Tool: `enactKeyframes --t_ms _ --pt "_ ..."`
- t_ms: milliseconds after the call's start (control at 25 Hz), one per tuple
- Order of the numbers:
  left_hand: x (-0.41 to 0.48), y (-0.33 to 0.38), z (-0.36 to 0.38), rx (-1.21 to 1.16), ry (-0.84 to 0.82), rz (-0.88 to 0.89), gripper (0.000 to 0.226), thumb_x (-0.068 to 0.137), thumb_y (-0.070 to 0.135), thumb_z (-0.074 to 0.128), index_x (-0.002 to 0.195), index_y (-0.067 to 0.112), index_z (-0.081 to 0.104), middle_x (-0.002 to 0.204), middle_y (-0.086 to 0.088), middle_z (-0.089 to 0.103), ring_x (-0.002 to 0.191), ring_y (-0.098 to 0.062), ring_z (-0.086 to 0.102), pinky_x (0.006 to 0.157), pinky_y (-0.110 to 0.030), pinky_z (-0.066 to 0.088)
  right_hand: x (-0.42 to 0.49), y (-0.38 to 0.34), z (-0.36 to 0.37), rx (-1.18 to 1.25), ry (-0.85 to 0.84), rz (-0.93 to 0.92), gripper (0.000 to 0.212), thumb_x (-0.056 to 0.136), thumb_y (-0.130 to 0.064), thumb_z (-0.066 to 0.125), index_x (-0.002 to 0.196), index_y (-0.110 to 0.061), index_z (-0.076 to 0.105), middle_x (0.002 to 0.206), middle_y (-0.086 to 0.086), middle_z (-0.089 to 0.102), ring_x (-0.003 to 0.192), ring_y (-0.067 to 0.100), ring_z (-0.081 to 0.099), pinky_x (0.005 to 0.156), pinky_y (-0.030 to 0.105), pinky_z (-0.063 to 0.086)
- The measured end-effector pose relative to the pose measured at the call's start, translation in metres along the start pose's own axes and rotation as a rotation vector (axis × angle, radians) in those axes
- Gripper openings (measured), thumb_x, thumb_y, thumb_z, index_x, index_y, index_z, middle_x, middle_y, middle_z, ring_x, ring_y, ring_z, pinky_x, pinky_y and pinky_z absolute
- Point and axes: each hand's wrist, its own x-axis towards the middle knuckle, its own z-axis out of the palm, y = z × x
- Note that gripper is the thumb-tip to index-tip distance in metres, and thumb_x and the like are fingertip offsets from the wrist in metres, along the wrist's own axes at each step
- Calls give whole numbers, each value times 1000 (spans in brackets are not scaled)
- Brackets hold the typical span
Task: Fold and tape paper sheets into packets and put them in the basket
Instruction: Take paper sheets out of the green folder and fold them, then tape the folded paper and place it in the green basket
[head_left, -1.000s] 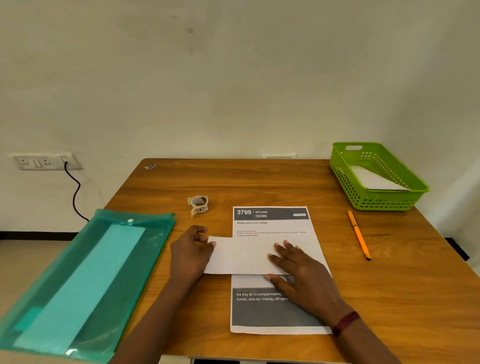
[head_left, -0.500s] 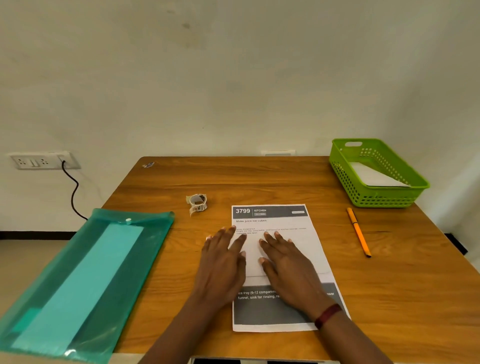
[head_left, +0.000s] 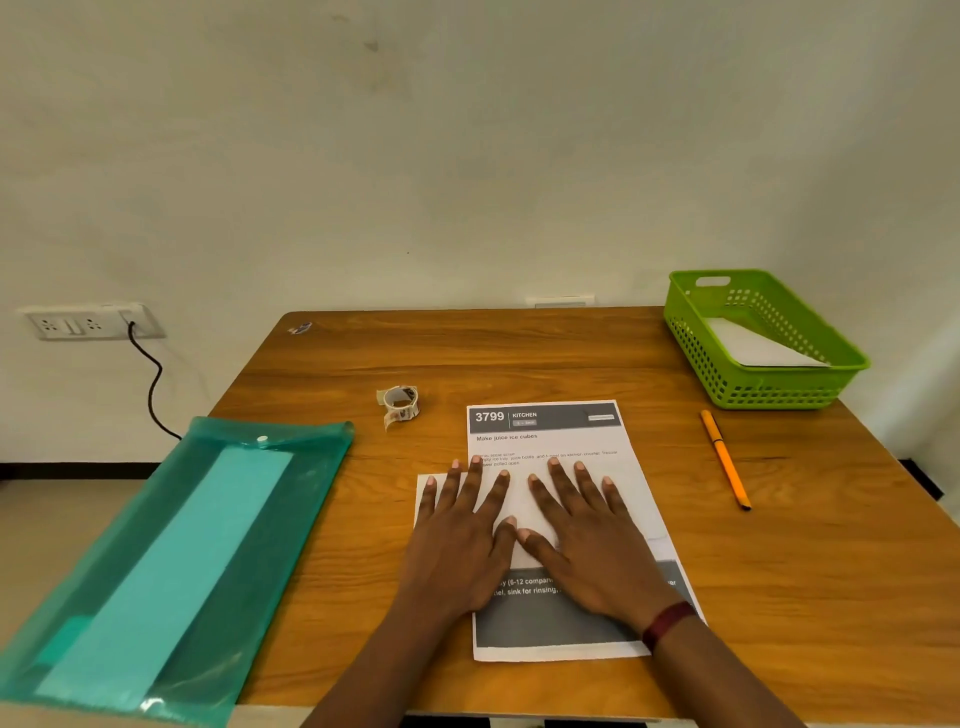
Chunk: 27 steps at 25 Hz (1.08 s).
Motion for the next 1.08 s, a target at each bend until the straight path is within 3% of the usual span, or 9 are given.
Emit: enactKeyframes --t_ms 240,440,520,600,640,720,800,880,1080 --pt "1 1 -2 18 -58 -7 61 97 61 5 150 38 -17 159 4 -24 145 -21 -26 120 -47 -10 -8 30 -11 -30 -16 50 79 84 -75 -2 150 -33 -16 157 -5 -22 145 18 -21 115 35 -14" --pt "2 4 -4 6 -94 -21 66 91 64 -3 151 39 -13 160 5 -22 146 -21 -24 121 -47 -9 -9 29 -6 -21 22 38 75 92 -72 6 152 -31 -12 158 -3 -20 145 18 -21 114 34 -15" --pt "5 4 -9 -64 -93 -42 64 95 62 11 154 38 4 163 4 -8 150 -21 -11 122 -46 -1 -9 32 -5 -8 37 33 75 92 -72 8 153 -31 -9 159 -4 -17 146 17 -18 115 34 -13" --pt "9 0 -19 -208 14 -77 58 95 53 34 148 31 35 159 1 27 146 -21 24 118 -41 24 -10 34 -5 24 60 29 75 92 -71 9 154 -30 -3 160 -4 -12 148 15 -13 116 33 -10" --pt "13 -4 -26 -282 114 -97 52 93 47 41 140 26 48 148 0 45 134 -19 43 108 -36 37 -10 34 -4 52 75 33 74 92 -71 9 154 -31 1 160 -5 -8 148 14 -10 117 31 -8" --pt "27 -17 -39 -304 304 -152 37 94 34 51 126 19 60 128 -1 61 113 -17 56 88 -29 47 -12 34 -4 111 98 52 76 89 -71 6 154 -31 10 161 -5 2 148 11 -2 116 28 -5" --pt "45 -39 -49 -213 456 -228 30 92 21 59 122 15 63 123 -5 62 111 -21 55 84 -32 48 -12 35 -4 155 130 73 79 87 -71 2 152 -30 20 161 -5 12 148 10 7 116 25 0" --pt "64 -65 -57 -112 491 -289 33 88 14 66 121 16 63 124 -9 59 112 -26 49 86 -38 48 -13 34 -4 172 153 80 80 86 -70 3 151 -28 27 160 -4 19 148 11 14 116 25 4" --pt "99 -113 -67 171 231 -310 43 89 35 68 129 32 55 142 -10 39 132 -31 32 101 -47 38 -14 31 -7 200 179 90 79 86 -68 5 149 -27 30 161 -3 17 148 11 8 115 23 4"
